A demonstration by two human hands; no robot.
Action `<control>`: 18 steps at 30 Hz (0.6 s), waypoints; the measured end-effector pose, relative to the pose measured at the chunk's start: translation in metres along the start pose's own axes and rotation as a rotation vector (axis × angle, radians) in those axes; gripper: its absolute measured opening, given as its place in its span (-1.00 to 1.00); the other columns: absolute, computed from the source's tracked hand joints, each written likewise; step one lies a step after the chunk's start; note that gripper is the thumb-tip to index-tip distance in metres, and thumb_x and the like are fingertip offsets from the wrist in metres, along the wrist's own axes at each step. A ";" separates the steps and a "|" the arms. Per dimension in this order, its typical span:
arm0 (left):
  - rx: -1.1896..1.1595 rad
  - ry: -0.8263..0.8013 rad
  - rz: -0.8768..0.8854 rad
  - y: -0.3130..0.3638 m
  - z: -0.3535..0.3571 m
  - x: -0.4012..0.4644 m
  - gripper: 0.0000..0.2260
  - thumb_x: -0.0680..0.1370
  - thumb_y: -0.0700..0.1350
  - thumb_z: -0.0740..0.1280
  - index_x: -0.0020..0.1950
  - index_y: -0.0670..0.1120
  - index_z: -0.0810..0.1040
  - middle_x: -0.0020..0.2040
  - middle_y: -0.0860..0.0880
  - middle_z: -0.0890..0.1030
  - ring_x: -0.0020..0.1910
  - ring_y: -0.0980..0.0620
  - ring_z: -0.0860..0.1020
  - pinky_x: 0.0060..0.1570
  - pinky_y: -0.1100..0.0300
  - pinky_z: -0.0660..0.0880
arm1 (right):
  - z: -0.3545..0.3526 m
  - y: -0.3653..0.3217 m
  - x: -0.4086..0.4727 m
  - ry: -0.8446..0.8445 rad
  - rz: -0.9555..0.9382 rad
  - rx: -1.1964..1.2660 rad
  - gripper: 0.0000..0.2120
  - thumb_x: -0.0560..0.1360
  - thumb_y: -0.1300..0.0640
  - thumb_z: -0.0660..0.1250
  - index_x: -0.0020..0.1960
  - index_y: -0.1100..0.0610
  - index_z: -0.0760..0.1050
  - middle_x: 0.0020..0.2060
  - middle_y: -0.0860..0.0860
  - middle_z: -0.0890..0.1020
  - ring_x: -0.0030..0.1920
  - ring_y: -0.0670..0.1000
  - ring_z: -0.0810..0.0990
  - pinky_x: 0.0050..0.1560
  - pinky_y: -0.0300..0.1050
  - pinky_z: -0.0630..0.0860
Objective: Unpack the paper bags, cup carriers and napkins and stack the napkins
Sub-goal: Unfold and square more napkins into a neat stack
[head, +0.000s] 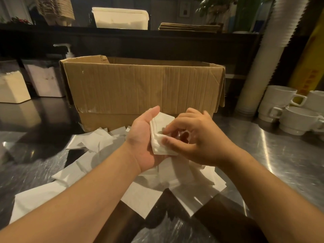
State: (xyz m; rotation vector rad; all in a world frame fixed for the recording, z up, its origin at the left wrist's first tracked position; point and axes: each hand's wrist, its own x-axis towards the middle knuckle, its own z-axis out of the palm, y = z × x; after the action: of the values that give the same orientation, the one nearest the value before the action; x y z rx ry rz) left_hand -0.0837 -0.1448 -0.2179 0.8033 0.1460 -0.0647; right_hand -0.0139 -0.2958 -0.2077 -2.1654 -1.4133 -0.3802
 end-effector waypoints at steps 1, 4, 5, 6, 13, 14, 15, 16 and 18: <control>0.006 -0.003 -0.001 0.000 -0.001 0.000 -0.49 0.62 0.16 0.23 0.01 -0.28 0.73 -0.07 -0.20 0.67 -0.14 -0.15 0.68 0.01 -0.02 0.59 | -0.001 -0.001 0.000 0.001 0.022 0.076 -0.73 0.52 -0.29 0.30 0.01 -0.15 0.64 -0.12 -0.30 0.56 0.03 -0.18 0.46 0.17 -0.05 0.35; 0.052 -0.033 0.014 0.000 0.000 -0.001 -0.63 0.57 0.02 0.27 0.06 -0.25 0.70 -0.04 -0.20 0.66 -0.11 -0.15 0.64 0.07 -0.06 0.55 | -0.002 0.001 0.003 0.208 0.155 0.276 -0.83 0.59 -0.15 0.31 0.03 -0.10 0.59 -0.07 -0.24 0.57 0.02 -0.16 0.55 0.02 -0.20 0.55; 0.071 -0.049 0.013 0.000 0.001 -0.002 -0.66 0.54 -0.02 0.27 0.03 -0.23 0.71 -0.05 -0.20 0.66 -0.12 -0.16 0.65 0.04 -0.05 0.57 | -0.002 0.002 0.004 0.251 0.234 0.325 -0.89 0.60 -0.08 0.33 0.08 -0.09 0.55 -0.02 -0.20 0.58 0.01 -0.13 0.58 -0.01 -0.21 0.61; 0.083 -0.070 0.005 -0.001 0.002 -0.003 -0.69 0.52 -0.05 0.28 0.00 -0.22 0.71 -0.05 -0.20 0.66 -0.12 -0.16 0.64 0.02 -0.04 0.59 | -0.002 0.002 0.005 0.261 0.319 0.368 -0.88 0.61 -0.04 0.35 0.13 -0.08 0.51 0.01 -0.15 0.59 0.00 -0.10 0.61 -0.04 -0.20 0.65; 0.120 -0.219 -0.018 -0.003 0.002 -0.002 -0.68 0.42 -0.21 0.36 0.15 -0.20 0.70 0.08 -0.24 0.59 -0.02 -0.18 0.59 0.21 -0.10 0.46 | -0.004 0.005 0.009 0.150 0.599 0.574 -0.88 0.63 0.02 0.33 0.14 -0.01 0.56 -0.03 -0.11 0.64 -0.10 -0.06 0.66 -0.25 -0.31 0.63; 0.120 -0.241 -0.023 -0.004 0.001 -0.002 -0.67 0.43 -0.19 0.36 0.16 -0.19 0.70 0.08 -0.24 0.59 -0.02 -0.18 0.59 0.20 -0.10 0.47 | -0.005 0.005 0.009 0.173 0.603 0.609 -0.93 0.63 0.05 0.33 0.09 -0.01 0.58 -0.05 -0.10 0.64 -0.11 -0.05 0.66 -0.29 -0.32 0.61; 0.123 -0.265 -0.024 -0.005 0.001 -0.002 -0.67 0.44 -0.18 0.34 0.17 -0.18 0.70 0.07 -0.24 0.59 -0.02 -0.18 0.58 0.17 -0.09 0.48 | -0.006 0.004 0.009 0.200 0.603 0.642 -0.95 0.63 0.06 0.34 0.04 -0.02 0.58 -0.05 -0.08 0.65 -0.10 -0.04 0.66 -0.29 -0.32 0.61; 0.128 -0.281 -0.021 -0.005 0.001 -0.003 -0.67 0.45 -0.18 0.33 0.17 -0.16 0.71 0.07 -0.23 0.59 -0.02 -0.18 0.58 0.15 -0.09 0.50 | -0.006 0.003 0.009 0.229 0.599 0.661 -0.95 0.63 0.07 0.34 0.02 -0.02 0.59 -0.05 -0.07 0.66 -0.09 -0.02 0.66 -0.29 -0.31 0.61; 0.128 -0.280 -0.012 -0.005 0.000 -0.002 -0.64 0.44 -0.20 0.30 0.21 -0.15 0.69 0.05 -0.23 0.60 -0.03 -0.19 0.59 0.11 -0.10 0.52 | -0.006 0.001 0.009 0.281 0.577 0.655 -0.94 0.62 0.07 0.35 0.07 -0.02 0.59 -0.02 -0.07 0.65 -0.04 -0.02 0.64 -0.26 -0.30 0.62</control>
State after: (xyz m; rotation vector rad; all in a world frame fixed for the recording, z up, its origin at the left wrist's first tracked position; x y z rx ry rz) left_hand -0.0866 -0.1485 -0.2213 0.9123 -0.1196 -0.1981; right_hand -0.0087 -0.2932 -0.1984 -1.7664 -0.5909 0.0075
